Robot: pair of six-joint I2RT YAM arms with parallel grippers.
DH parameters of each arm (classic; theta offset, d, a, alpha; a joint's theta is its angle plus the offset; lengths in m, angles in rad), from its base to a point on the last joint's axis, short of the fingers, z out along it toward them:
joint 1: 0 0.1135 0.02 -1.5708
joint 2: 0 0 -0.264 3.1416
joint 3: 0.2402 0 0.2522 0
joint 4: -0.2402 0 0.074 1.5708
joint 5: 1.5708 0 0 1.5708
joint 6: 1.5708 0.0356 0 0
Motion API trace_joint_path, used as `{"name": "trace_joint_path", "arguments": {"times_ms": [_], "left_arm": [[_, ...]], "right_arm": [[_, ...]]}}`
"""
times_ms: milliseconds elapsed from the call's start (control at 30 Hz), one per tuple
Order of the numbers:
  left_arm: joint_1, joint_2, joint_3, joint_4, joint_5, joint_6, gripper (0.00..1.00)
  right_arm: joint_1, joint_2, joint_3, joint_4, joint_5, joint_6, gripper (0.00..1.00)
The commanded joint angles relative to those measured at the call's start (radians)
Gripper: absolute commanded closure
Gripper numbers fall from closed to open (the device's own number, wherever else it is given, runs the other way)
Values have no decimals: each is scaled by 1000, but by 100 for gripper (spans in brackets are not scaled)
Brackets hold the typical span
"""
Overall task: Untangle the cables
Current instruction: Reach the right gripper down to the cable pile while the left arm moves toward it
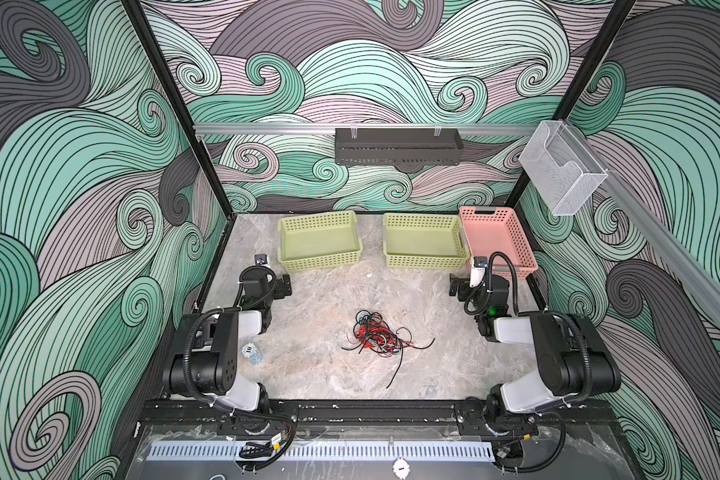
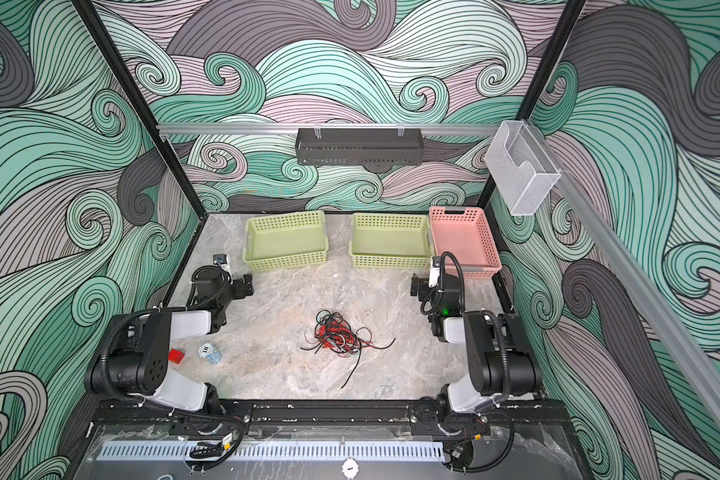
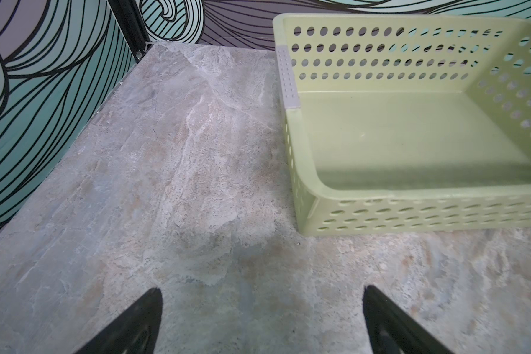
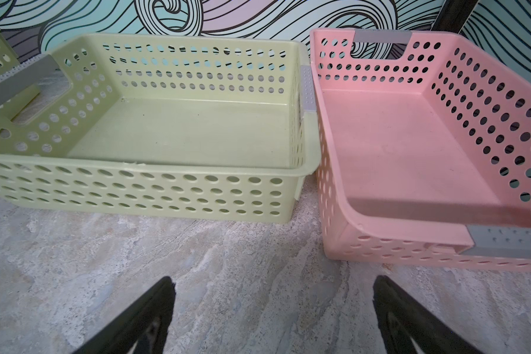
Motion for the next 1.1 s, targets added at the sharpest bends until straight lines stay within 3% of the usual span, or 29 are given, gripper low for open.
{"name": "trace_joint_path", "arguments": {"times_ms": [0, 100, 200, 267, 333, 400, 467, 500, 600, 667, 767, 967, 1067], "left_arm": [[0, -68, 32, -55, 26, 16, 1], [-11, -289, 111, -365, 36, -12, 1], [-47, -564, 160, -578, 100, -105, 1], [-76, -721, 205, -719, 96, -173, 1], [-86, -857, 266, -895, 28, -339, 1], [-85, -959, 325, -1071, -29, -522, 1], [-85, -1047, 351, -1186, 2, -572, 1], [-85, -1090, 355, -1231, 22, -565, 1], [-85, -1231, 307, -1265, 19, -705, 1], [-85, -1319, 263, -1267, 24, -788, 1], [-85, -1375, 186, -1244, 134, -810, 2], [-85, -1206, 75, -1332, 519, -795, 7], [-99, -1091, 0, -1280, 624, -802, 7]], "right_arm": [[29, -34, 9, 23, 116, 8, 0], [94, -210, 158, -380, 244, 1, 0], [151, -309, 454, -936, 337, 179, 0], [152, -310, 661, -1311, 261, 349, 0], [145, -301, 757, -1505, 167, 441, 0], [101, -322, 725, -1520, -60, 496, 2], [104, -362, 660, -1478, -290, 488, 31], [128, -384, 648, -1498, -303, 495, 42], [299, -455, 639, -1574, -180, 468, 55], [416, -488, 642, -1623, -106, 453, 50], [547, -512, 630, -1639, -101, 455, 49], [807, -439, 581, -1571, -57, 430, 55], [883, -362, 585, -1533, -63, 395, 56]]}}
